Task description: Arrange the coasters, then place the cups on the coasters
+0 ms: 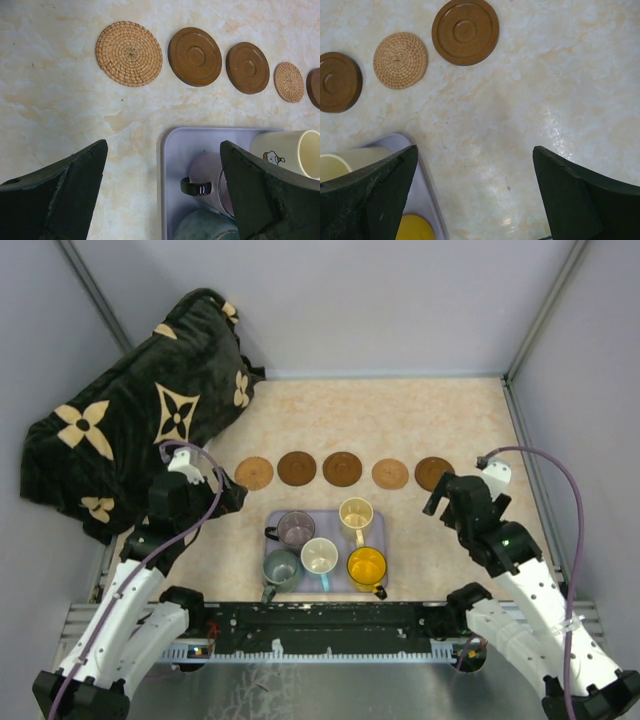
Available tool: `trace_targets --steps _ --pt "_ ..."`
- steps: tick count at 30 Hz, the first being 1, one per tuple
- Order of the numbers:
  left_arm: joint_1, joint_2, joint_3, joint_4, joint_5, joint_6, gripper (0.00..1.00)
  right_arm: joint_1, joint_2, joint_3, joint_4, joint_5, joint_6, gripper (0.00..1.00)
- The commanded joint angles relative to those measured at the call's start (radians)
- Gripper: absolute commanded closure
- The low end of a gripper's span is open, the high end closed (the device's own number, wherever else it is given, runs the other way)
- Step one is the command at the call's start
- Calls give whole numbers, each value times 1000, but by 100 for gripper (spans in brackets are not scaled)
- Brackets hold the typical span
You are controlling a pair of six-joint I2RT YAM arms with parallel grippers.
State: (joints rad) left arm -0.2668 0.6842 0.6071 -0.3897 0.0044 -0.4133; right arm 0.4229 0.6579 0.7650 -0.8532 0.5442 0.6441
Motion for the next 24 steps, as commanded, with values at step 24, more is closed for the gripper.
trace_targets --steps 24 --pt "-3 38 -17 38 16 -43 0 485 227 103 65 42 175 1"
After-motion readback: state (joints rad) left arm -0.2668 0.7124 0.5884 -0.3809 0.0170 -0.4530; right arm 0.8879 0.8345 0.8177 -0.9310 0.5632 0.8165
